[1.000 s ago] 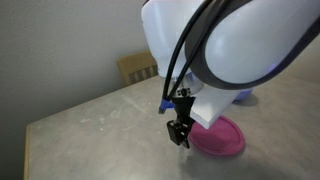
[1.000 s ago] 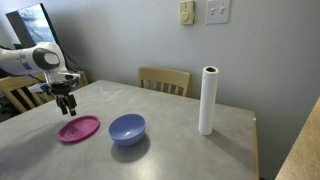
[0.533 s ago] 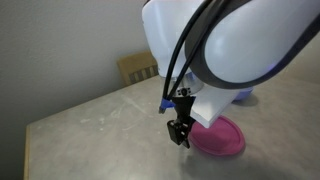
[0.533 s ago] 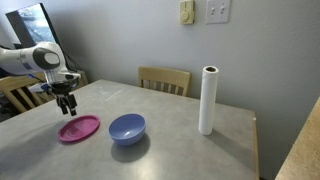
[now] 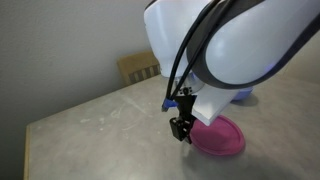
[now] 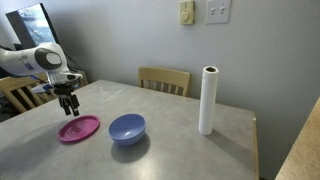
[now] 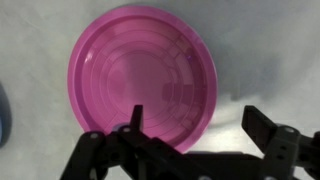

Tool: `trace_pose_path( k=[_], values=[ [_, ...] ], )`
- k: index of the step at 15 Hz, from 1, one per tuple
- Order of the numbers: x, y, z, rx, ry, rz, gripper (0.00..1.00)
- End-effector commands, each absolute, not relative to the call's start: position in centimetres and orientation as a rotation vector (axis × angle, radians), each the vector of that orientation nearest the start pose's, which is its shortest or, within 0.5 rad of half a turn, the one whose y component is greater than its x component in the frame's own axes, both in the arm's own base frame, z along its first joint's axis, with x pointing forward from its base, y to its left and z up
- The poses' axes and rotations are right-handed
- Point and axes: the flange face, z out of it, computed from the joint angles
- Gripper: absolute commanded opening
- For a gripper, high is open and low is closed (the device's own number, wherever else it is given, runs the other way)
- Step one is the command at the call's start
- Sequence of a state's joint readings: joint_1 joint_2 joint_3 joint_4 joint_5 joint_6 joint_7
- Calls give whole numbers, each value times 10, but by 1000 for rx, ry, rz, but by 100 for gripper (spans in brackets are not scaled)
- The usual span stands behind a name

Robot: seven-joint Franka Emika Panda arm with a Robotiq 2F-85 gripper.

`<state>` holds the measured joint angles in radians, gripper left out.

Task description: Pick up the lid and put it on the bowl, and then remove it and put it back on the table

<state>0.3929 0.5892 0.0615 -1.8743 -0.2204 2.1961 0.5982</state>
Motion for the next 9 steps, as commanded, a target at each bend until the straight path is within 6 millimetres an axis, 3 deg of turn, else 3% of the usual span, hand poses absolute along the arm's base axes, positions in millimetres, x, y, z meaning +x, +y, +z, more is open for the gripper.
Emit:
trace_pose_path(
  k=[1, 9],
  values=[
    [552, 256, 168, -3405, -12, 296, 100],
    [547, 265, 142, -3423, -32, 342, 100]
  ],
)
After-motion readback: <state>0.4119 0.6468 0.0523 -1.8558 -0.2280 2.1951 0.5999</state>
